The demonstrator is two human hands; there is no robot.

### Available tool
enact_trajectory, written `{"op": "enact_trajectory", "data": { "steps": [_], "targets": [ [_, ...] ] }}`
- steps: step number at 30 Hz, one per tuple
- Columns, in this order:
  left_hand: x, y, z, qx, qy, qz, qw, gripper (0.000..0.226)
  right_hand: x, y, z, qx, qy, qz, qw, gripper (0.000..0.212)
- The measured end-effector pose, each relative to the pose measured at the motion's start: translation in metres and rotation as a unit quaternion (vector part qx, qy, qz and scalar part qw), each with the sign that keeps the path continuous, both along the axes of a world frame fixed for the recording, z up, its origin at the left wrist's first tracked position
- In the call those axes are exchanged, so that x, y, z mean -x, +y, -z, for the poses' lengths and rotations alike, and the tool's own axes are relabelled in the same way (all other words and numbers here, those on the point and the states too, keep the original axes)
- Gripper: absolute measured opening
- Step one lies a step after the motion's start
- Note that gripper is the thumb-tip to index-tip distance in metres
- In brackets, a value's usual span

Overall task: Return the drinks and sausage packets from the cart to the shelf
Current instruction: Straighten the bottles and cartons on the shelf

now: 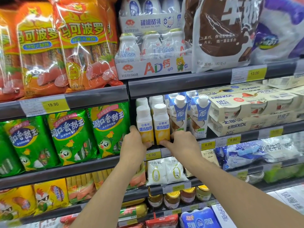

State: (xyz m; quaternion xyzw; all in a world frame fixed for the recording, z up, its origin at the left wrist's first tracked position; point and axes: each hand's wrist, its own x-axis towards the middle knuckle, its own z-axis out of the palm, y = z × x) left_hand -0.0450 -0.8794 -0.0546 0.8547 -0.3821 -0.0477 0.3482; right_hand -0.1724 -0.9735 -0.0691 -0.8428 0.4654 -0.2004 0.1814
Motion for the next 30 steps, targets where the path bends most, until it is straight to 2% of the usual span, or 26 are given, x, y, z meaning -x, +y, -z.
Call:
{"op": "enact_trajectory", "data": {
  "steps": [13,19,22,24,26,30],
  "targets": [
    [0.0,0.0,0.0,0.01,-0.001,-0.002,1.0,0.048,0.0,-0.001,0.005,-0.031,-0.03,0.006,0.999,0.041],
    [0.004,0.007,-0.003,0.021,0.027,0.006,0.999,0.049,0.021,0.008,0.002,-0.038,-0.111,-0.005,0.993,0.034],
    [0.003,0.017,0.0,0.041,0.046,0.011,0.998,0.054,0.047,0.008,-0.001,-0.049,-0.148,0.023,0.987,0.04],
    [0.003,0.025,0.003,0.063,0.03,0.004,0.998,0.056,0.065,0.002,-0.002,-0.051,-0.159,0.058,0.984,0.041],
    [0.006,0.032,0.005,0.095,-0.012,-0.001,0.995,0.043,0.079,-0.007,-0.003,-0.057,-0.167,0.089,0.98,0.038],
    [0.028,0.032,0.007,0.147,-0.074,0.06,0.985,0.029,0.096,-0.015,-0.004,-0.075,-0.175,0.128,0.973,0.034]
  ]
}}
